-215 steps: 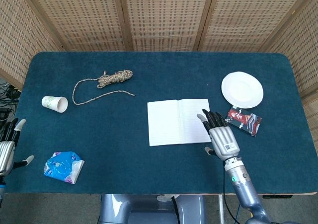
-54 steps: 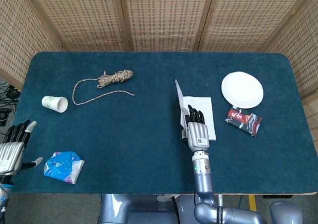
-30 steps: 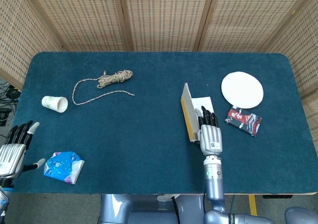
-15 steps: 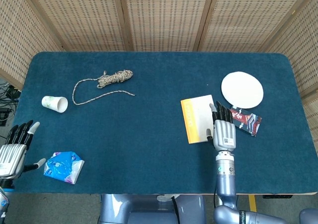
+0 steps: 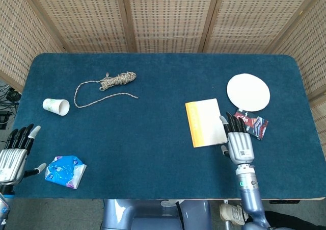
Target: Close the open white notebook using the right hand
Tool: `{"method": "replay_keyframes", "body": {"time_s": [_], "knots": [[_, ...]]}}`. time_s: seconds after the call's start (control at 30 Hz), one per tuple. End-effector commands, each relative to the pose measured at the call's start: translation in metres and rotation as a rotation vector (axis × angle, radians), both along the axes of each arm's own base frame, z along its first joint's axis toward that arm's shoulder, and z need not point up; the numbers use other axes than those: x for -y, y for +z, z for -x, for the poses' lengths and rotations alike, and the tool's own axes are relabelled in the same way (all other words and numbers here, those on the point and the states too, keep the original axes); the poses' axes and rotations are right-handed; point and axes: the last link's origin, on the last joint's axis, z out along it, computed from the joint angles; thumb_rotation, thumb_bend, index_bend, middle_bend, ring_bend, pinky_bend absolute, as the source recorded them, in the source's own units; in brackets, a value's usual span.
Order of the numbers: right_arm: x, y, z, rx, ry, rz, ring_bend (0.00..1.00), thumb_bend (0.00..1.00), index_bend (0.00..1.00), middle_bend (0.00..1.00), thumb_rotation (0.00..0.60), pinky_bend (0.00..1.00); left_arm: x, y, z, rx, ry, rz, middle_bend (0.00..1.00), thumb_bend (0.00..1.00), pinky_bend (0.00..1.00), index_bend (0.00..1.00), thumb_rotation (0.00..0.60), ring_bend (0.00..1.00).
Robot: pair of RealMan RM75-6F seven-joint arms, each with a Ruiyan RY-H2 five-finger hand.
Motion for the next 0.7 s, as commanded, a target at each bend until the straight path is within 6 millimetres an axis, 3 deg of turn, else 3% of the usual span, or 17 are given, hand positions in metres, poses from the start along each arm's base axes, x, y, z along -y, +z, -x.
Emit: {"method": "replay_keyframes", "body": {"time_s": [0.03, 0.17, 0.43, 0.7], "knots": [[-0.018, 0.019, 0.031, -0.09, 0.042, -0.02, 0.0, 0.32, 0.0, 0.0, 0.6, 0.0, 0.001, -0.001, -0.001, -0.015, -0.003, -0.005, 0.0, 0.14, 0.0, 0.0, 0.6, 0.0], [-0.027, 0.043, 0.056, -0.111, 0.053, -0.01, 0.0, 0.29, 0.0, 0.0, 0.6, 0.0, 0.005, -0.004, -0.005, -0.036, -0.013, -0.009, 0.0, 0.14, 0.0, 0.0, 0.6, 0.0], [-0.047, 0.069, 0.084, -0.119, 0.047, 0.012, 0.0, 0.29, 0.0, 0.0, 0.6, 0.0, 0.013, -0.006, -0.009, -0.047, -0.025, -0.013, 0.0, 0.14, 0.0, 0.0, 0.6, 0.0], [-0.067, 0.076, 0.087, -0.079, 0.055, 0.019, 0.0, 0.29, 0.0, 0.0, 0.6, 0.0, 0.017, -0.009, -0.007, -0.041, -0.019, -0.012, 0.0, 0.14, 0.0, 0.0, 0.6, 0.0]]}}
